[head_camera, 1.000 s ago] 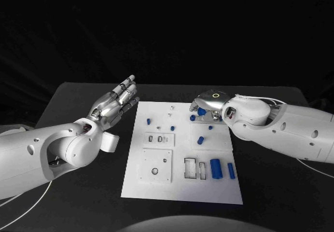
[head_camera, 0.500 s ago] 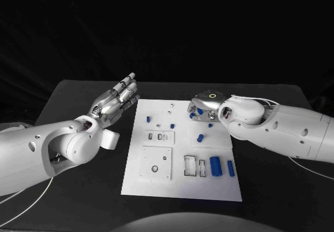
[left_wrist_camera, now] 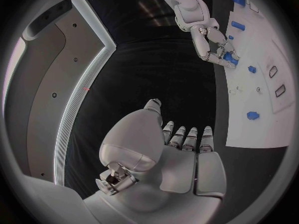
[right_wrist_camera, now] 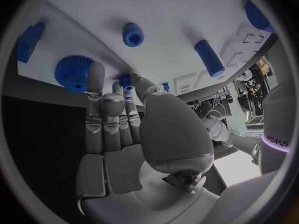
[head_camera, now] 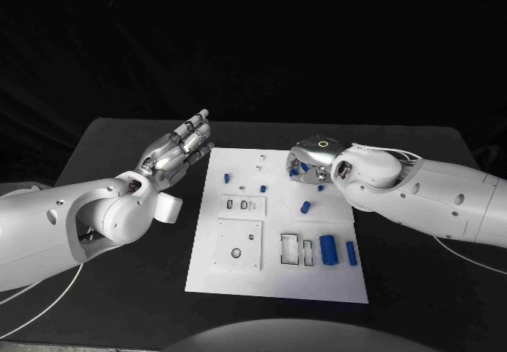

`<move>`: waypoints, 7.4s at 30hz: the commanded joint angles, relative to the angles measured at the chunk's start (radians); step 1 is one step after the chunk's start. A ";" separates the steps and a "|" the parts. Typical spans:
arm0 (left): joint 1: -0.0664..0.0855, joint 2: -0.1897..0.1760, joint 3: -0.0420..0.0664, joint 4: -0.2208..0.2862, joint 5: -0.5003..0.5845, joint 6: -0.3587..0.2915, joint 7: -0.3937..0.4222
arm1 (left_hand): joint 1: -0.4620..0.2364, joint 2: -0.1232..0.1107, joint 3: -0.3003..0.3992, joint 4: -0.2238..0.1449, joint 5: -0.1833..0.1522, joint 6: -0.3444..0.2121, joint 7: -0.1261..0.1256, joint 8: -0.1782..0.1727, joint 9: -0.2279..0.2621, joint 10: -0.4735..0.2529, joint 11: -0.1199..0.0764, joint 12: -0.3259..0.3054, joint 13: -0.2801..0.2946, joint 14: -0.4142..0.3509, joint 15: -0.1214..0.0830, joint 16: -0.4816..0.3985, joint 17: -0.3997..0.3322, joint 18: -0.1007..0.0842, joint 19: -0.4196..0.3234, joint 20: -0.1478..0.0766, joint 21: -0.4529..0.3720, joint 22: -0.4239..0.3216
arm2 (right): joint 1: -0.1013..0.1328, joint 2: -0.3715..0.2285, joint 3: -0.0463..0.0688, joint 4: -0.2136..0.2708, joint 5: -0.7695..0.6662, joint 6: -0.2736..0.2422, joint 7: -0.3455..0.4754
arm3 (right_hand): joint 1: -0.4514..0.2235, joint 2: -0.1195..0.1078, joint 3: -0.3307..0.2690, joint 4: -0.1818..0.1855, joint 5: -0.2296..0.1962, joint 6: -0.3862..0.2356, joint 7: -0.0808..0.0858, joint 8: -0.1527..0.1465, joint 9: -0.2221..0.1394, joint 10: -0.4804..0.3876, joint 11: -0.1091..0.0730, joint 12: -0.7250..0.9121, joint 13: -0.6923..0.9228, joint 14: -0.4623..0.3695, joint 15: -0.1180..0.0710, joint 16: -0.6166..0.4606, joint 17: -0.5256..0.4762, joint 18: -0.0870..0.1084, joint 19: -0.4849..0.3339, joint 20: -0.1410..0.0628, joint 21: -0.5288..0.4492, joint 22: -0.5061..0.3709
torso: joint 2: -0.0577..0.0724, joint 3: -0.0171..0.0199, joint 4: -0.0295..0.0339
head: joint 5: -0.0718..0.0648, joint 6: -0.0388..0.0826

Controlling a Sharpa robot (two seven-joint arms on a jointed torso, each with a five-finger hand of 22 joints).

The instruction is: Assemble the parts on the task board

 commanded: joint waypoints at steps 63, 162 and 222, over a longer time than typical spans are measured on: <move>-0.001 0.025 0.000 -0.015 0.015 0.030 -0.014 | 0.032 -0.003 0.022 -0.042 0.052 0.019 0.015 0.011 0.004 0.007 0.011 -0.003 0.002 -0.001 0.015 -0.004 -0.001 0.008 0.001 0.011 -0.003 0.000 | 0.050 0.244 0.007 -0.247 0.174 0.000 0.049 | 0.034 -0.013 0.111 -0.013 -0.033 -0.068 0.033 -0.068 0.026 0.024 -0.009 -0.104 -0.009 -0.025 0.008 -0.006 -0.003 0.002 -0.085 0.013 0.080 0.112 | 0.003 -0.0092 0.0111 | -0.010 0.010; -0.004 0.020 -0.001 -0.033 0.028 0.050 -0.054 | 0.027 -0.004 0.030 -0.058 0.058 0.049 0.047 0.023 0.008 0.007 0.008 -0.003 0.002 -0.001 0.024 -0.004 -0.001 0.006 0.002 0.017 -0.002 0.001 | 0.038 -0.093 0.003 -0.044 0.203 0.057 -0.057 | -0.119 -0.007 -0.091 0.150 -0.120 -0.221 0.008 -0.054 -0.012 0.425 -0.066 1.362 1.494 0.161 -0.023 0.542 0.739 -0.040 0.045 -0.006 0.284 0.512 | 0.003 -0.0124 0.0065 | -0.016 0.018; -0.005 0.025 -0.002 -0.041 0.028 0.071 -0.086 | 0.029 -0.004 0.036 -0.076 0.068 0.049 0.045 0.024 0.008 0.014 0.025 0.000 0.005 -0.001 0.036 -0.004 -0.001 0.002 0.005 0.025 0.000 0.002 | 0.058 0.061 0.005 -0.035 0.346 0.067 0.020 | -0.087 0.004 0.003 0.059 0.166 -0.137 -0.019 0.142 0.206 0.425 -0.076 1.362 1.494 0.161 -0.035 0.542 0.739 -0.036 0.019 -0.019 0.260 0.554 | 0.001 -0.0143 0.0096 | -0.019 0.008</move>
